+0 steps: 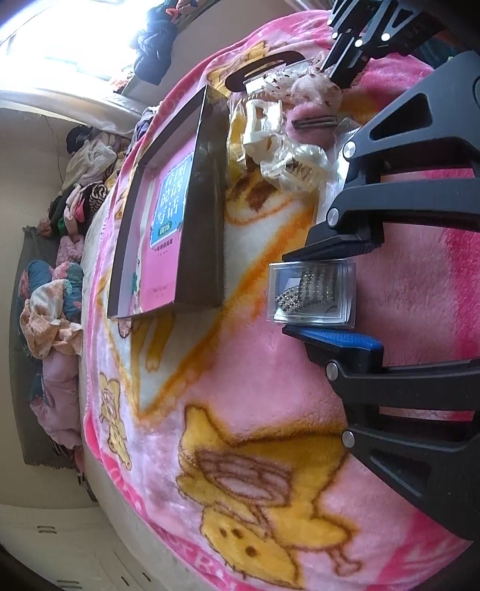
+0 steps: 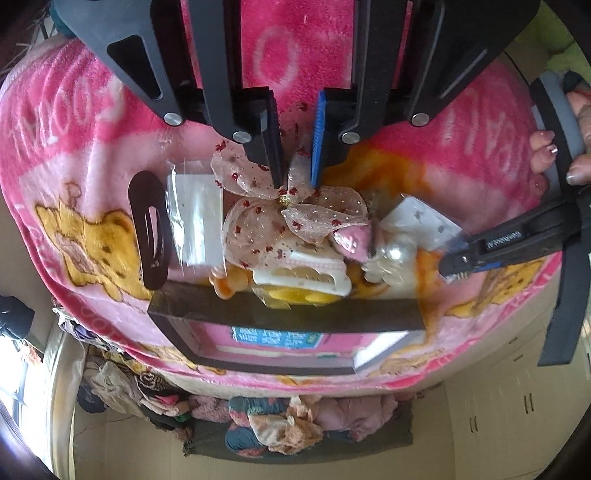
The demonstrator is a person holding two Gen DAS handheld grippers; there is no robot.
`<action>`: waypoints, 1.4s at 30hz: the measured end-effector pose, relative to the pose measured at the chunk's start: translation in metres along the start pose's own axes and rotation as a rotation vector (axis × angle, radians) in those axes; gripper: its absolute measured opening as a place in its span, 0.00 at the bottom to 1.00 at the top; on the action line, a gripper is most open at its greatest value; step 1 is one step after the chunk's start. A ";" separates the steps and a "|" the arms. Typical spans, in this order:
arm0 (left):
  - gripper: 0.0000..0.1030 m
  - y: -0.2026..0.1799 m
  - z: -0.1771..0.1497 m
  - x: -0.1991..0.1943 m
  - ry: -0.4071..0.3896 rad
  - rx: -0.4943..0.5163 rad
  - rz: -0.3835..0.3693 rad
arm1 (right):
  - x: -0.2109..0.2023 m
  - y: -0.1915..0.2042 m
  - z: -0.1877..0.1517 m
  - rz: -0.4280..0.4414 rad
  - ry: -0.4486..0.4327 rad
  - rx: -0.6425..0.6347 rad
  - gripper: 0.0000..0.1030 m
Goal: Organize jewelry
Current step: 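Carry the clip case and bow into the box and open both tools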
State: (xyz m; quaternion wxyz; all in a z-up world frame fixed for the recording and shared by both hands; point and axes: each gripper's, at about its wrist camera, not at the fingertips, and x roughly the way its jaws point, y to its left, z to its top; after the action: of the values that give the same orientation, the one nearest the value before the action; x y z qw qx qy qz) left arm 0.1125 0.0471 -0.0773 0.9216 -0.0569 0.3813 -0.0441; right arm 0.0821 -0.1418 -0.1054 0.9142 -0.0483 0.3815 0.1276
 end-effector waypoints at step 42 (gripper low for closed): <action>0.24 -0.072 0.099 0.022 -0.127 0.098 -0.079 | -0.019 -0.078 0.099 -0.070 -0.227 0.051 0.12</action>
State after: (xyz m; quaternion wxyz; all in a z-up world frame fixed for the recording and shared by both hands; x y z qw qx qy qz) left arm 0.1948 -0.0198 -0.0130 0.9431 -0.0294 0.3171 -0.0953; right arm 0.1585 -0.2017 -0.0228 0.9564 -0.0234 0.2767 0.0905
